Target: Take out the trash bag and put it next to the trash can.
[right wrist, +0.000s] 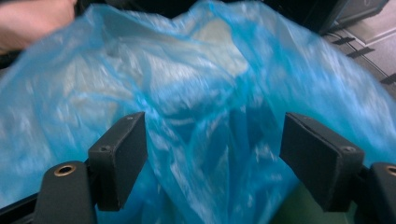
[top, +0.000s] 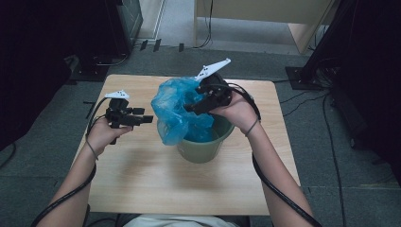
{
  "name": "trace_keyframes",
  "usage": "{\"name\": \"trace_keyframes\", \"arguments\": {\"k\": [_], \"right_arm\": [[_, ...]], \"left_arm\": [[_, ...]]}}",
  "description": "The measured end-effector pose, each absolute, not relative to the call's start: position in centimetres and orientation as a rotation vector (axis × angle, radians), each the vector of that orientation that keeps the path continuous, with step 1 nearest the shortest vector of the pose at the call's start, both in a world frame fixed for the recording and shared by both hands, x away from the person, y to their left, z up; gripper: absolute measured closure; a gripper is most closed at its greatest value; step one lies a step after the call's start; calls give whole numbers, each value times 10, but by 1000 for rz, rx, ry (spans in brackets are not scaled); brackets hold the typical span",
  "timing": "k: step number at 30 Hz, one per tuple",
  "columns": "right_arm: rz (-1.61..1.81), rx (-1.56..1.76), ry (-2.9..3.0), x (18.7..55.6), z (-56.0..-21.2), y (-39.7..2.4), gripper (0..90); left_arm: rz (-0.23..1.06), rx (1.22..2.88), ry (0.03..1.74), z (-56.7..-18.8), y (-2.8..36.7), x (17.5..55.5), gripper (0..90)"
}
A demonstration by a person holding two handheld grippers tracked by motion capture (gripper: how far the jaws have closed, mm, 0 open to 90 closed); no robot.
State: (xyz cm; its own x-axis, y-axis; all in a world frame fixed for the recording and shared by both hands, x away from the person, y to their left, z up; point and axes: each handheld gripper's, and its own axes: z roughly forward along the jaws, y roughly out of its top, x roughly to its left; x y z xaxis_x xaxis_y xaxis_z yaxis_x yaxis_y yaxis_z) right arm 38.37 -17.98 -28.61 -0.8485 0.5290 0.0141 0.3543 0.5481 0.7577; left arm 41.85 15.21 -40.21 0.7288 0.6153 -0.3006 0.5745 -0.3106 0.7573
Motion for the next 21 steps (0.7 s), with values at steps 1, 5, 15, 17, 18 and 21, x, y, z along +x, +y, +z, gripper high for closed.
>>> {"name": "trace_keyframes", "arguments": {"k": [1, 5, 15, 17, 18, 21], "right_arm": [[1180, 753, 2566, 382, -287, -183, 229], [1190, 788, 2539, 377, -286, -199, 229], [1136, 833, 2529, 367, -298, -236, 228], [1149, 857, 2520, 364, -301, -244, 228], [1149, 857, 2520, 364, -301, -244, 228], [1146, 865, 2508, 361, -304, -251, 228]], "left_arm": [[59, 1995, 903, -397, 152, 419, 331], [69, 2011, 893, -379, 152, 423, 329], [76, 2004, 876, -345, 154, 428, 324], [97, 2001, 867, -336, 154, 428, 323], [106, 1992, 863, -331, 154, 429, 323], [125, 1972, 843, -315, 153, 430, 327]]}}
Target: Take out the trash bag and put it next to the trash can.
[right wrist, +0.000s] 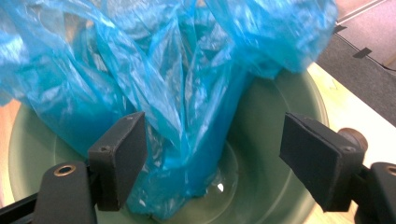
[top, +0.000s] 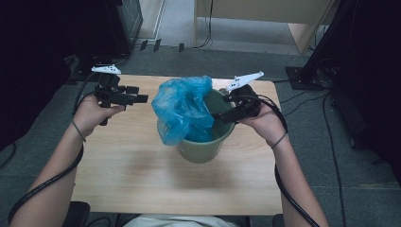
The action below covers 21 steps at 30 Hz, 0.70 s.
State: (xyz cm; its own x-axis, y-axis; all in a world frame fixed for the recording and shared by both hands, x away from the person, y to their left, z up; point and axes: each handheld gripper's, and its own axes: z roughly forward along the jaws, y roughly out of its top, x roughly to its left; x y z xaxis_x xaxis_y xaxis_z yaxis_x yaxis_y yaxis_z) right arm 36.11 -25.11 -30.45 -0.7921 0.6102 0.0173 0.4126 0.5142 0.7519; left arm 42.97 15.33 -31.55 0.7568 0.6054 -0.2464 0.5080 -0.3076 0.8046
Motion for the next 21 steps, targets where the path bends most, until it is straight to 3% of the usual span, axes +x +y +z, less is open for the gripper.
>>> {"name": "trace_keyframes", "arguments": {"k": [11, 21], "right_arm": [[1143, 902, 2465, 354, -306, -270, 231], [1116, 936, 2380, 349, -305, -295, 236]], "left_arm": [[156, 2014, 751, -278, 130, 428, 333], [142, 2057, 643, -283, 95, 429, 367]]}}
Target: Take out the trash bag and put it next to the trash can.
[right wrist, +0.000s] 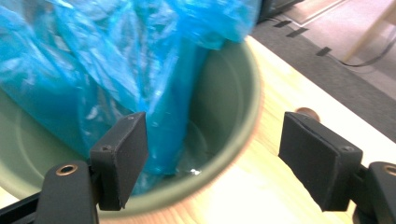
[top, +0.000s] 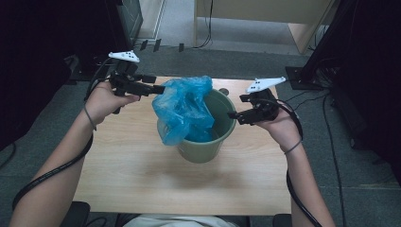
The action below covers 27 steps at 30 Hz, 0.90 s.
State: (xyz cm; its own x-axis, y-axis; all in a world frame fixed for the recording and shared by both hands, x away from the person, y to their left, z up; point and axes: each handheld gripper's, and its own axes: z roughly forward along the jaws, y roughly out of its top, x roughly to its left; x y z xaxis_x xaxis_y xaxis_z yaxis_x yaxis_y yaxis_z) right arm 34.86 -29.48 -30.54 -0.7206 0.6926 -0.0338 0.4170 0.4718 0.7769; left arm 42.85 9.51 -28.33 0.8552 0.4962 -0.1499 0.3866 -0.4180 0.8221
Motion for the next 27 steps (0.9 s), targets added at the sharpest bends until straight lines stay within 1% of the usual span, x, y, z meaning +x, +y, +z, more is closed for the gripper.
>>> {"name": "trace_keyframes", "arguments": {"k": [6, 8, 9, 10, 11, 12, 14, 18, 21, 22, 23, 24, 26, 27], "right_arm": [[1113, 1006, 2329, 348, -311, -313, 237], [1107, 1011, 2327, 347, -315, -317, 237], [1105, 1024, 2324, 346, -317, -319, 238], [1099, 1029, 2321, 346, -318, -320, 238], [1090, 1034, 2319, 346, -320, -322, 239], [1085, 1040, 2316, 346, -322, -323, 240], [1078, 1057, 2314, 345, -328, -328, 241], [1075, 1077, 2311, 344, -334, -333, 242], [1066, 1091, 2305, 343, -342, -338, 243], [1070, 1104, 2296, 343, -347, -342, 244], [1070, 1104, 2296, 343, -347, -342, 244], [1073, 1114, 2290, 343, -350, -343, 244], [1075, 1133, 2271, 346, -357, -348, 244], [1074, 1139, 2265, 347, -360, -349, 244]], "left_arm": [[103, 2110, 649, -297, 83, 431, 399], [88, 2120, 655, -301, 82, 432, 441], [86, 2125, 655, -302, 82, 432, 485], [96, 2134, 646, -304, 82, 431, 583], [95, 2143, 632, -305, 82, 431, 727], [101, 2152, 616, -306, 83, 429, 796], [111, 2160, 609, -307, 87, 426, 896], [104, 2137, 643, -309, 106, 424, 900], [80, 2122, 650, -318, 118, 423, 899], [78, 2116, 646, -323, 121, 422, 877], [77, 2107, 637, -328, 123, 421, 877], [82, 2093, 627, -332, 125, 421, 828], [51, 2066, 606, -341, 126, 420, 717], [43, 2053, 567, -349, 126, 417, 678]]}}
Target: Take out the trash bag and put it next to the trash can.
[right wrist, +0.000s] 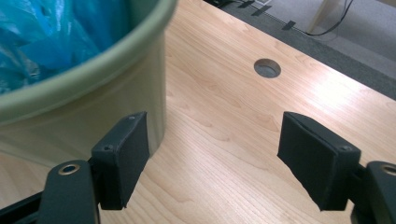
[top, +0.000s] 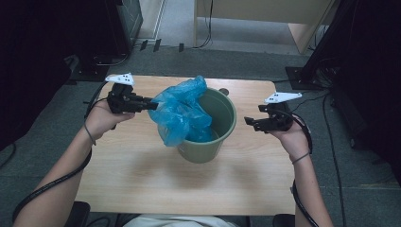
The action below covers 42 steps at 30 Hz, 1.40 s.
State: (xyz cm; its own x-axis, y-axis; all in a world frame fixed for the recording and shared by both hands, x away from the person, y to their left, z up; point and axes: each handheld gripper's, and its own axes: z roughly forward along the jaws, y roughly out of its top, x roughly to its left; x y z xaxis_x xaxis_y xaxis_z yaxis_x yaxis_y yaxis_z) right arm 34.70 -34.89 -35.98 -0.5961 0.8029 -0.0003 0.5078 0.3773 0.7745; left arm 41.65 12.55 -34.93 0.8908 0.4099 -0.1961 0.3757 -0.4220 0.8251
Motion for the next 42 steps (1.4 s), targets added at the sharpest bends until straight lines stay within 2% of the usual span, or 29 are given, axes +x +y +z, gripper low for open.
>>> {"name": "trace_keyframes", "arguments": {"k": [3, 5, 7, 8, 12, 20, 22, 24, 28, 29, 34, 40, 42], "right_arm": [[1083, 1158, 2256, 349, -365, -351, 243], [1084, 1175, 2261, 350, -371, -351, 241], [1073, 1181, 2274, 351, -377, -350, 241], [1065, 1185, 2285, 352, -383, -349, 240], [1058, 1193, 2295, 352, -391, -348, 239], [1059, 1229, 2297, 354, -411, -347, 239], [1063, 1234, 2303, 354, -415, -346, 239], [1063, 1241, 2308, 355, -419, -346, 239], [1069, 1256, 2309, 355, -426, -345, 239], [1072, 1262, 2308, 355, -427, -345, 239], [1079, 1258, 2305, 356, -432, -343, 239], [1094, 1287, 2275, 358, -440, -341, 239], [1093, 1296, 2274, 358, -444, -340, 239]], "left_arm": [[51, 2050, 526, -358, 124, 413, 603], [43, 2050, 518, -366, 124, 412, 503], [20, 2041, 515, -372, 125, 412, 464], [-1, 2032, 511, -375, 124, 412, 413], [10, 2035, 457, -379, 122, 411, 368], [-69, 1998, 427, -395, 114, 412, 378], [-88, 1969, 425, -399, 115, 413, 415], [-121, 1949, 432, -401, 115, 414, 517], [-124, 1949, 409, -400, 114, 413, 614], [-137, 1946, 413, -399, 114, 413, 664], [-160, 1952, 416, -398, 112, 414, 741], [-163, 1973, 447, -393, 110, 413, 884], [-177, 1983, 470, -389, 110, 413, 896]]}}
